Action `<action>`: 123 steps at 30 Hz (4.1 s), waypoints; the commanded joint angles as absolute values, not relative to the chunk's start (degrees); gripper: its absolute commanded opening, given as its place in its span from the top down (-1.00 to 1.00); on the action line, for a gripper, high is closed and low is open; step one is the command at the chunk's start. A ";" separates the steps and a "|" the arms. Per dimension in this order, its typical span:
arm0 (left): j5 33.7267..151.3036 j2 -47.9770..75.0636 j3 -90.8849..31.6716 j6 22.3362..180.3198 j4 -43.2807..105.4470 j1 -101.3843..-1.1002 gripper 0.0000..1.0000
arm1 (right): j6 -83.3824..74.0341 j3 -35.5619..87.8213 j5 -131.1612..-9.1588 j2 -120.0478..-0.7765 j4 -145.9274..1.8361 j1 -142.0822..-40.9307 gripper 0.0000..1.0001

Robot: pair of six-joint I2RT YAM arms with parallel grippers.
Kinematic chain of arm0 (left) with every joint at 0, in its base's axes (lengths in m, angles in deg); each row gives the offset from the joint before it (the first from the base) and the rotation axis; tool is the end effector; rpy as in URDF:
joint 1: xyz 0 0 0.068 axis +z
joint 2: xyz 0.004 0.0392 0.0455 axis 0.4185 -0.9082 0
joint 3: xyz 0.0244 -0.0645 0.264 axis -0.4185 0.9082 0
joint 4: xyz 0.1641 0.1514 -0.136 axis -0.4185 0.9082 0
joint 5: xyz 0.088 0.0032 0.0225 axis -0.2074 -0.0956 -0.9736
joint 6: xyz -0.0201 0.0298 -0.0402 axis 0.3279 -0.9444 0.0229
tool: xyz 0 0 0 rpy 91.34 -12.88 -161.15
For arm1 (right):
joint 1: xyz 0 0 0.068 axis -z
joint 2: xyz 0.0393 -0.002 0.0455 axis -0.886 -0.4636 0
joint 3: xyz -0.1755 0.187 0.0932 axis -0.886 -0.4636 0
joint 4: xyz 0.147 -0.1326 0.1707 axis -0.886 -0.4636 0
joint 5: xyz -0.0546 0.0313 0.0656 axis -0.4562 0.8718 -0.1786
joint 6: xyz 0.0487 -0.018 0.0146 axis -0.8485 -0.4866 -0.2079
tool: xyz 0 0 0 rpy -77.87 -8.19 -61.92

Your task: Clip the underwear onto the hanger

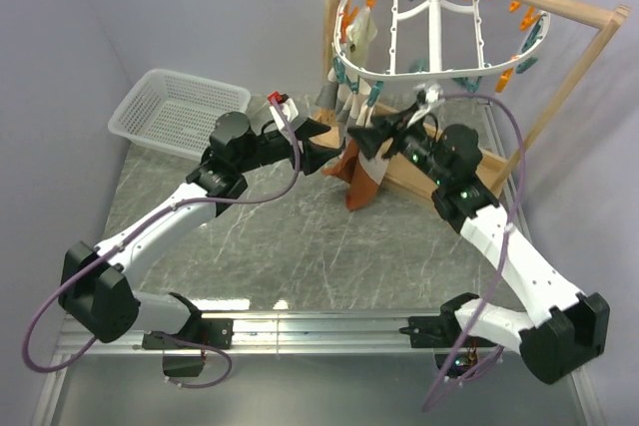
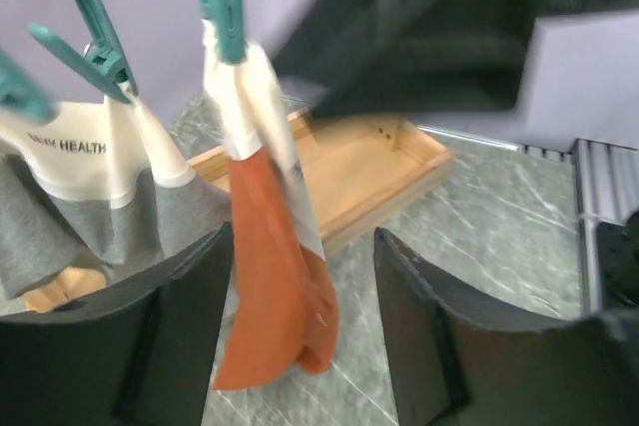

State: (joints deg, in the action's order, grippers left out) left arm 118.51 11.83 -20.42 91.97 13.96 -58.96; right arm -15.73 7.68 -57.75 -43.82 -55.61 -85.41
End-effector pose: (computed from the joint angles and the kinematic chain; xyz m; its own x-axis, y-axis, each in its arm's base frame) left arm 0.2504 -0.1945 0.3784 0.0372 -0.0641 -0.9972 0.9305 0.3660 0.0112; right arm 0.2374 0.1142 0.3961 -0.0786 0.2799 -0.9568 -0.6886 0.6788 0.2551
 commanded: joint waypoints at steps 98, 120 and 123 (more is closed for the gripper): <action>92.34 -23.11 -61.15 102.50 -1.26 -75.37 0.58 | 0.49 4.37 -41.24 -31.72 -52.56 -55.00 -0.24; 94.18 -19.42 -56.84 99.51 -1.53 -74.84 0.61 | -5.68 7.54 -53.10 -33.56 -48.43 -63.96 0.06; 94.54 -19.07 -56.05 99.24 -1.88 -74.84 0.61 | -4.54 7.80 -56.60 -34.17 -47.98 -65.80 0.09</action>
State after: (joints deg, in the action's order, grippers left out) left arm 91.96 -22.79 -56.88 100.36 -0.09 -74.57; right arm -5.39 4.71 -51.76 -33.85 -51.70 -64.31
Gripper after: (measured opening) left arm 0.219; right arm 0.458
